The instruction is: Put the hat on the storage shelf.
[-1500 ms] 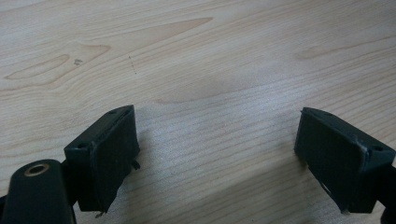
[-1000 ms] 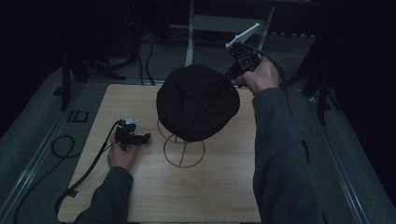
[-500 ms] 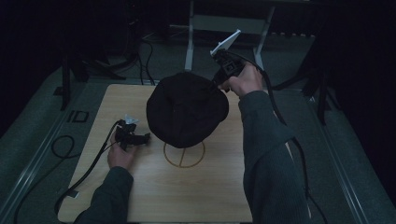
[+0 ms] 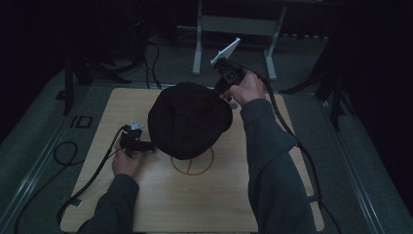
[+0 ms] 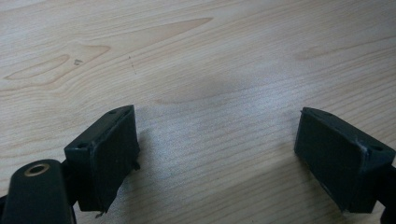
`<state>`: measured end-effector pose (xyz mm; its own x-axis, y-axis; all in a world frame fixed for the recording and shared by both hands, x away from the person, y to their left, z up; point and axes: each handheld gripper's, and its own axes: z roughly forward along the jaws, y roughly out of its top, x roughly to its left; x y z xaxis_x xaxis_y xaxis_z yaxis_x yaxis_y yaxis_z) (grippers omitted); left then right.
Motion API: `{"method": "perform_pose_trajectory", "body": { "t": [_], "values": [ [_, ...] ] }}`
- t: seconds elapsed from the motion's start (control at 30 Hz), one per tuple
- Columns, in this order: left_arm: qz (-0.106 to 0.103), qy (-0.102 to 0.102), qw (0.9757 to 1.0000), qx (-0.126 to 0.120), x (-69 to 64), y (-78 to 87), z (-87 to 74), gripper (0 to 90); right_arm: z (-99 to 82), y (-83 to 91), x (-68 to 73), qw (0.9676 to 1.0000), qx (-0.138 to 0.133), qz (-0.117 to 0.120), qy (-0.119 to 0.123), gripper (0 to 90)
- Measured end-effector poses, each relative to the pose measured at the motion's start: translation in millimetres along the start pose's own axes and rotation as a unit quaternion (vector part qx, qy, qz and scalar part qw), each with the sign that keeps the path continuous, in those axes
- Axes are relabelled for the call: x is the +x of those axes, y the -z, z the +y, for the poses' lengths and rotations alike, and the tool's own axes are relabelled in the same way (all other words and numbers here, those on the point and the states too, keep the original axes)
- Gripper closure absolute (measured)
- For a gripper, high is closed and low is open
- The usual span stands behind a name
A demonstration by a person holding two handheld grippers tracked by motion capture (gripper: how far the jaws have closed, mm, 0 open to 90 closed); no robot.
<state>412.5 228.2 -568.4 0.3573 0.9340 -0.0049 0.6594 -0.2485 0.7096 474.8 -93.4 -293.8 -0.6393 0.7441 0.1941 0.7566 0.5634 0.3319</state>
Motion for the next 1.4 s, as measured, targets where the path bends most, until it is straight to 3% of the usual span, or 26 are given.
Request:
{"method": "perform_pose_trajectory", "body": {
  "t": [0.93,1.4],
  "values": [
    [0.0,-0.001,1.0,0.001,0.0,0.3,0.0,13.3,1.7,-13.0,-1.7,0.9999,0.007,-0.009,-0.001,76.1],
    [0.0,-0.002,1.0,0.002,0.1,0.4,0.0,13.3,-2.9,-20.1,-9.8,0.9999,0.0,-0.012,-0.011,69.3]
  ]
}}
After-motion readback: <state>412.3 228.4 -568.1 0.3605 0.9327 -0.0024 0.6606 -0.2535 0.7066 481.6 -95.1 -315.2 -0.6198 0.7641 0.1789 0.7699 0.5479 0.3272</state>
